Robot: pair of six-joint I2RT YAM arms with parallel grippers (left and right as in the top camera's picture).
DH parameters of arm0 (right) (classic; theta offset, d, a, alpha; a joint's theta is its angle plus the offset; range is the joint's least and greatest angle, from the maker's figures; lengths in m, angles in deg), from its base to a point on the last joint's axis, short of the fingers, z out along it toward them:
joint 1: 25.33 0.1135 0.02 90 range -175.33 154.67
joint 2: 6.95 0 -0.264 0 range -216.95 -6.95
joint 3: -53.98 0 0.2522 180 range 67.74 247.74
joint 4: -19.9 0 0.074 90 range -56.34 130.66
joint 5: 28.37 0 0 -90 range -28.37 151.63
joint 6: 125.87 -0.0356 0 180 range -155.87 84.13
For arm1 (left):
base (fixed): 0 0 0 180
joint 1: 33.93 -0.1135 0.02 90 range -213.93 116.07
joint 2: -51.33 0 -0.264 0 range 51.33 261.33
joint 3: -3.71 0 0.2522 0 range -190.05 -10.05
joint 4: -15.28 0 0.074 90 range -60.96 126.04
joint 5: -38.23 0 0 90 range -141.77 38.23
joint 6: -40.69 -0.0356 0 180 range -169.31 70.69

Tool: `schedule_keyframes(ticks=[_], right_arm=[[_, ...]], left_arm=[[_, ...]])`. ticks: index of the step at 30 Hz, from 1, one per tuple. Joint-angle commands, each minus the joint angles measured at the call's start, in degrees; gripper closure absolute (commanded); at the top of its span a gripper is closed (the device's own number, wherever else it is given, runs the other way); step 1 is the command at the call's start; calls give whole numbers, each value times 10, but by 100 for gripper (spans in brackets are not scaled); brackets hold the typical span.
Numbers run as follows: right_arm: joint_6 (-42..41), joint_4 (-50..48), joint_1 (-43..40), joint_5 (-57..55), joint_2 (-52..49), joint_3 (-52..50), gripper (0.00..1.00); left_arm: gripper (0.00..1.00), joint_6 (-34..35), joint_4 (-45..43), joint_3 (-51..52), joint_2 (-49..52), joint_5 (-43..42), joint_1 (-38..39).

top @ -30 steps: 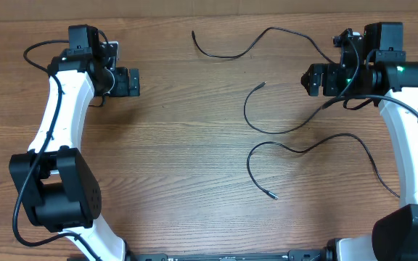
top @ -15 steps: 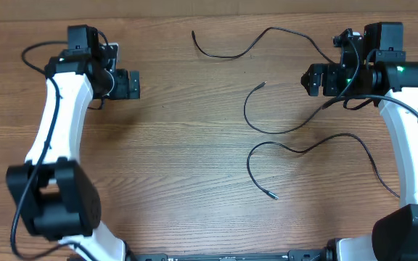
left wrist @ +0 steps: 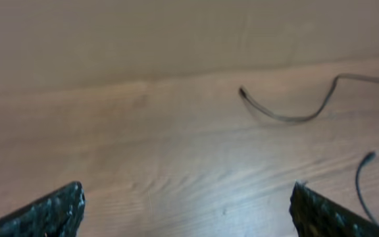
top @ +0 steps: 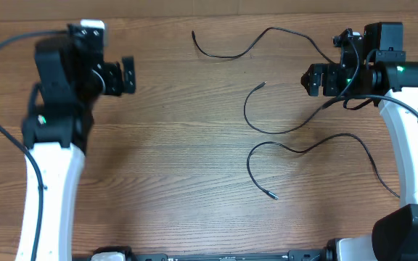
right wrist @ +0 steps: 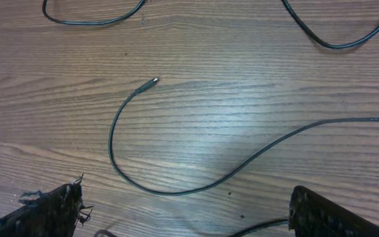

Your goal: Untangle cables

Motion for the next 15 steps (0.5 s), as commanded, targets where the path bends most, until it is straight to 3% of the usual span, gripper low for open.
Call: schedule_keyframes(ticks=[1, 10, 15], right_arm=[[0, -2, 1, -4, 2, 14, 0], [1, -2, 1, -4, 2, 14, 0], [1, -2, 1, -4, 2, 14, 0]], left_arm=[[1, -15, -57, 85, -63, -3, 12], [0, -15, -360, 322, -235, -91, 12], [0, -7, -483, 417, -298, -103, 11]])
